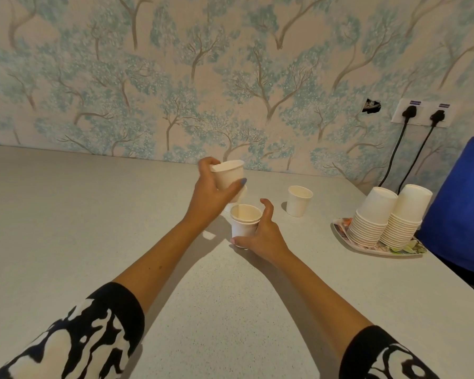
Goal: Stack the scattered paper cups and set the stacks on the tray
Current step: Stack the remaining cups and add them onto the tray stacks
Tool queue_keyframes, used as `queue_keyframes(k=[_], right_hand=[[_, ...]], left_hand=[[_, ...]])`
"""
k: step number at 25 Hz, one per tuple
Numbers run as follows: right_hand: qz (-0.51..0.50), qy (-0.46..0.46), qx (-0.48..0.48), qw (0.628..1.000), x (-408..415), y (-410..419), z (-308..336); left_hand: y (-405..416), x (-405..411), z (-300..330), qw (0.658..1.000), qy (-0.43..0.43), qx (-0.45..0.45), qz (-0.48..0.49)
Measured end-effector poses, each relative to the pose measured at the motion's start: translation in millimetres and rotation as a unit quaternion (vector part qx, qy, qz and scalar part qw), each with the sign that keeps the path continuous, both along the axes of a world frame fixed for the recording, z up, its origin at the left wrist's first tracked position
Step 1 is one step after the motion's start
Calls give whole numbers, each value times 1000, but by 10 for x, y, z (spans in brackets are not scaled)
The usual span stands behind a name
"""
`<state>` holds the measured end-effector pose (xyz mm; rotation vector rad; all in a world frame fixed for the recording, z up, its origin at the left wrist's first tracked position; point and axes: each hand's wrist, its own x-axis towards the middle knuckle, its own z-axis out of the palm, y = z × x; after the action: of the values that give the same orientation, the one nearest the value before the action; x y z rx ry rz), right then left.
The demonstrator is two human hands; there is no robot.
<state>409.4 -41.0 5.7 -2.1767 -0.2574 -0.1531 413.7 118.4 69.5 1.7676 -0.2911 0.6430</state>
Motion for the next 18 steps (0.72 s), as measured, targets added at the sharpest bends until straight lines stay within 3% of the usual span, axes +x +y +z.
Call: queue_keyframes(k=[4, 13, 15, 18], right_hand=[[-11, 3, -13, 1000, 7, 37, -29], [24, -48, 17, 998, 19, 1, -37], [32, -60, 16, 998, 32, 17, -37], [38, -65, 1, 997, 31, 50, -104]], left_hand=[[-198, -72, -199, 982, -14, 184, -32], [-155, -29, -597, 938, 14, 346, 9], [-138, -36, -620, 945, 18, 326, -8], [-66, -13, -616, 974, -32, 224, -25]])
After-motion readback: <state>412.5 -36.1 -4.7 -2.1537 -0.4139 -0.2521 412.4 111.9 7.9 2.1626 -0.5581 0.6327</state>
